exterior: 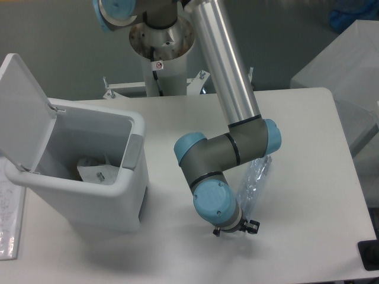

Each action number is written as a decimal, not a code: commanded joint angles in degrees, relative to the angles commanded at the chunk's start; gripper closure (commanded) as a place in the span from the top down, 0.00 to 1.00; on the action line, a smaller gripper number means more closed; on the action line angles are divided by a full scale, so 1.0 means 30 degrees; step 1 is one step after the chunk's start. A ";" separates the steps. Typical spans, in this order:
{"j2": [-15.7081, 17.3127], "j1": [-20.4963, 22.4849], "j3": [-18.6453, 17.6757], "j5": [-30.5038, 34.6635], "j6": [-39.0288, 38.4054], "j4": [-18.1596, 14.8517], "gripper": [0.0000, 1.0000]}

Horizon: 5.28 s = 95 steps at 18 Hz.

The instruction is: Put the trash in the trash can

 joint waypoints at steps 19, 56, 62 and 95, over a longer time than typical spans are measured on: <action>0.5037 0.2547 0.1490 -0.9571 -0.0845 0.0175 0.00; 1.0899 0.0996 -0.1987 -2.5781 -0.6124 0.3247 0.00; 1.1220 0.0527 -0.4713 -2.5781 -0.2699 0.3604 0.00; 0.8471 0.5859 -0.4047 -1.6972 0.3779 0.3575 1.00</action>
